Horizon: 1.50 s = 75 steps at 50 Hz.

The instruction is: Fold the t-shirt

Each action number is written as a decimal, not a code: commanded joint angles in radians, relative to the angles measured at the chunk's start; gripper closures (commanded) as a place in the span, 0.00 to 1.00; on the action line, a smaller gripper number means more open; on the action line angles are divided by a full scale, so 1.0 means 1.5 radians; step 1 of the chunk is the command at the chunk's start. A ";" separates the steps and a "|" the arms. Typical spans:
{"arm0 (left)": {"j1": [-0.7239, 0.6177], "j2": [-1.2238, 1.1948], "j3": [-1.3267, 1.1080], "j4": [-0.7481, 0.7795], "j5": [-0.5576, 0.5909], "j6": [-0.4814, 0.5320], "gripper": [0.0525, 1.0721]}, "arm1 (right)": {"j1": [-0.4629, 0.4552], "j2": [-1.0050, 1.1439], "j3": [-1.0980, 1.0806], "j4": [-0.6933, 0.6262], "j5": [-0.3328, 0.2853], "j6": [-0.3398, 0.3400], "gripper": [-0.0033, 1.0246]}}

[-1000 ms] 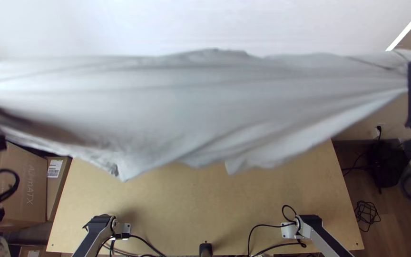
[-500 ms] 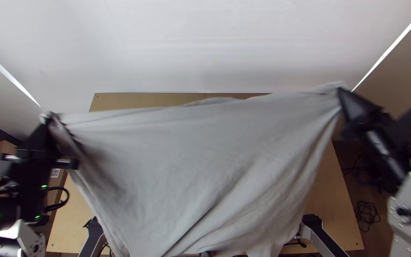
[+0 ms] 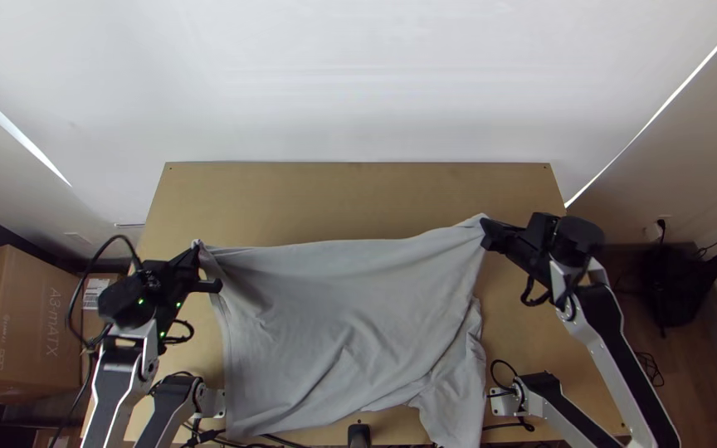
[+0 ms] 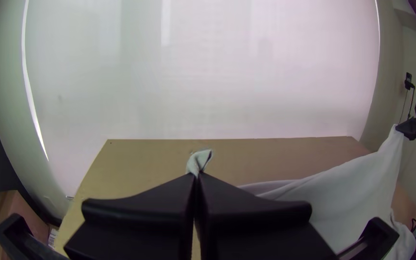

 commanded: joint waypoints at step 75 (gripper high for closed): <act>0.023 0.972 0.646 0.231 -0.057 -0.061 0.04 | -0.045 0.753 0.553 0.137 0.078 -0.002 0.05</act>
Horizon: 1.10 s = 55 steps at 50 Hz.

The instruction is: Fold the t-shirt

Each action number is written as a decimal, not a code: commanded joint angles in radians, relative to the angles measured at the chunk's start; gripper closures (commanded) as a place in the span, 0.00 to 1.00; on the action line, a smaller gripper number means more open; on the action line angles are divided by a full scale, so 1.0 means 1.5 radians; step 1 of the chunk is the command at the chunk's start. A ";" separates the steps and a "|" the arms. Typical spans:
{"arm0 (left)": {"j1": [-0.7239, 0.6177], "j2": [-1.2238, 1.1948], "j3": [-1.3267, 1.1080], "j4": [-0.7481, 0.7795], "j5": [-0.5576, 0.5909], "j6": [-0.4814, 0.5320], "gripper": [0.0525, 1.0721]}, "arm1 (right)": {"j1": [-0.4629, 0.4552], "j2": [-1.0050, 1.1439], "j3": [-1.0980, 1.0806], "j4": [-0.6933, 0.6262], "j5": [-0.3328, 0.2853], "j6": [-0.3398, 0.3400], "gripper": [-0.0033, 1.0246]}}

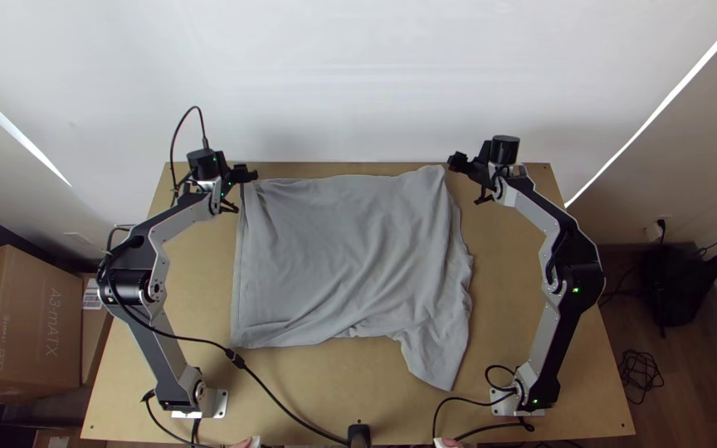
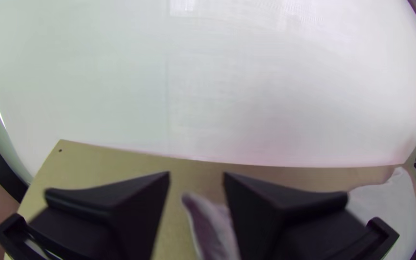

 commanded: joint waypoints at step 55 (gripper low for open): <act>0.019 -0.752 -0.287 -0.422 0.134 -0.069 0.04 | -0.101 -0.690 -0.352 -0.650 -0.115 -0.007 0.09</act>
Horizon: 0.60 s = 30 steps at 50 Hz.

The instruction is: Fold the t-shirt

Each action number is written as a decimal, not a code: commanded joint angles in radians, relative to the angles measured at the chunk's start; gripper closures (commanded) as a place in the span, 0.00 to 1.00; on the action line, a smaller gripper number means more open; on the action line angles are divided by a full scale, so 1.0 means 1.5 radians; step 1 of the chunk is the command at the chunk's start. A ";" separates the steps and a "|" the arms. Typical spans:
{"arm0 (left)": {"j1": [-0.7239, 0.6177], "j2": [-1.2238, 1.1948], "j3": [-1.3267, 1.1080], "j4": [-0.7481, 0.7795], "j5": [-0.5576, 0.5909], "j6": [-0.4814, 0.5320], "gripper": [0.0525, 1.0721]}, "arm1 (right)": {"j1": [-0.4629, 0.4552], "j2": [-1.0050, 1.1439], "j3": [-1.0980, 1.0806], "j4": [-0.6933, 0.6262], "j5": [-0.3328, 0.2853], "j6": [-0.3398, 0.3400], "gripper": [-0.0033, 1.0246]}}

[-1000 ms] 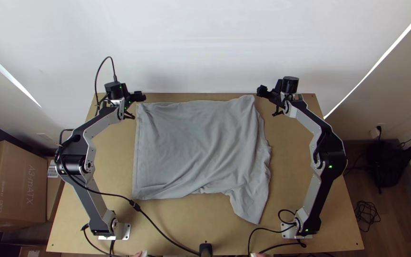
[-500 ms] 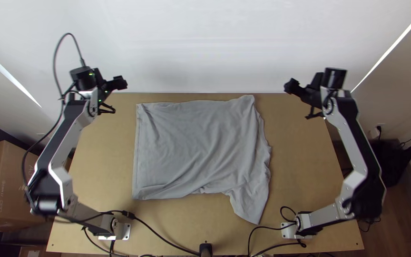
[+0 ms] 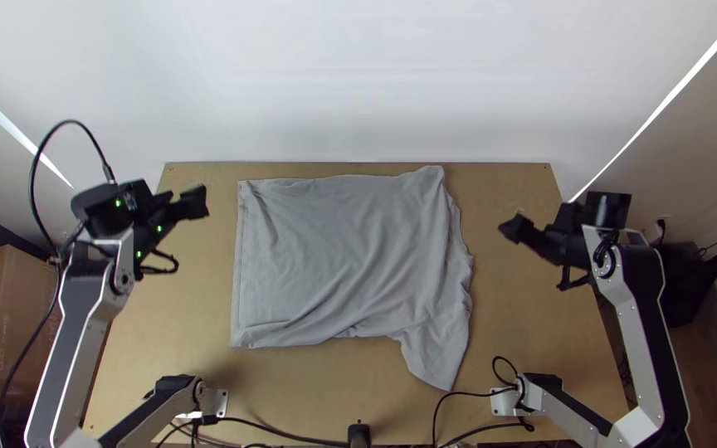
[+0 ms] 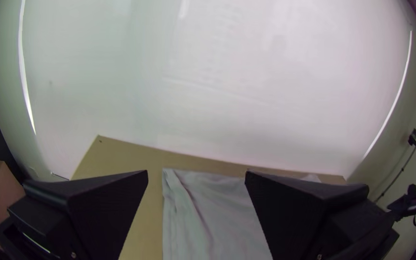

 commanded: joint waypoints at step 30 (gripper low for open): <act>0.002 -0.221 -0.171 -0.048 0.028 0.011 0.04 | 0.051 0.027 -0.299 -0.043 -0.058 -0.075 0.19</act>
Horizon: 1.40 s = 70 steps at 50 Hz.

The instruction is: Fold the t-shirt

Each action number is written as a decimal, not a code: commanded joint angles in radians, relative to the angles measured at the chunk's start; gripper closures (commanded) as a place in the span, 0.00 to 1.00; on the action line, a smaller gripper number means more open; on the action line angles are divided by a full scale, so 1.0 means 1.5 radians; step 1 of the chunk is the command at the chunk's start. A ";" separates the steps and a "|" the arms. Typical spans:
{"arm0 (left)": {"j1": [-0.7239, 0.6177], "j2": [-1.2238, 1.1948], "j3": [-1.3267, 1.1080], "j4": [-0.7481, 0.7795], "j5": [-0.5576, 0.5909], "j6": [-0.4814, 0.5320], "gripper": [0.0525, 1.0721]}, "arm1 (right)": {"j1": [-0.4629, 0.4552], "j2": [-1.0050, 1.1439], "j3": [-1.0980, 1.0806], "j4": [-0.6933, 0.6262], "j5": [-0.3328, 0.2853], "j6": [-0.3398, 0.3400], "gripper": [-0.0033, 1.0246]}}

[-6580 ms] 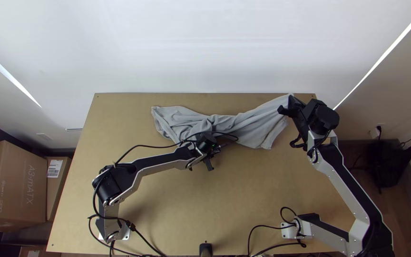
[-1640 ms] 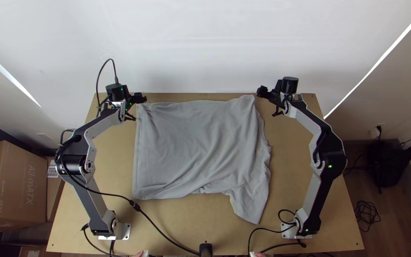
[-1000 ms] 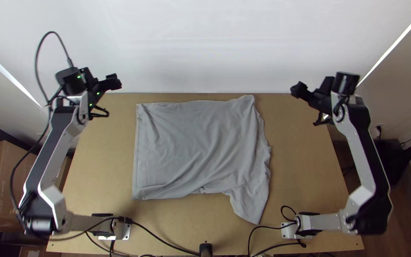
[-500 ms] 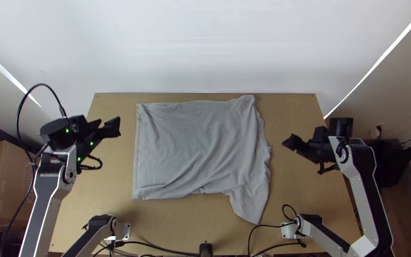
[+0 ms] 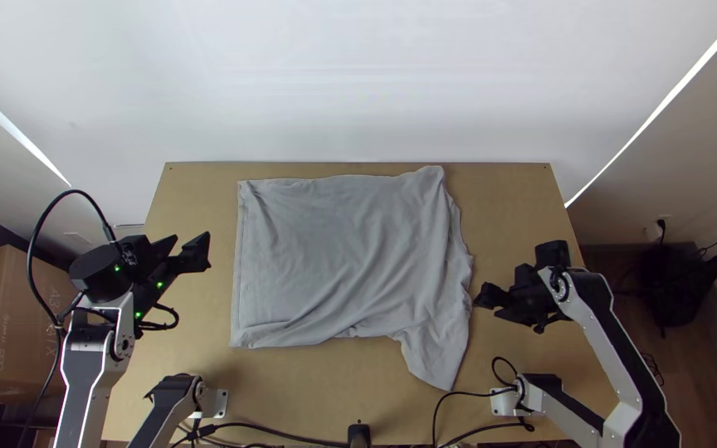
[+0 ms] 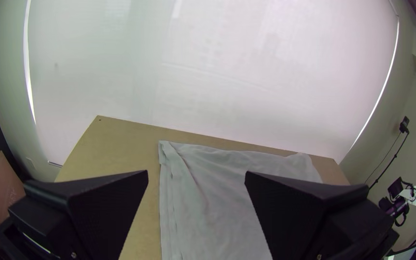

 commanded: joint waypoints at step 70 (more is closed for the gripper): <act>0.012 -0.013 -0.103 -0.450 0.066 0.485 0.05 | 0.066 0.135 -0.097 0.263 -0.004 0.016 0.96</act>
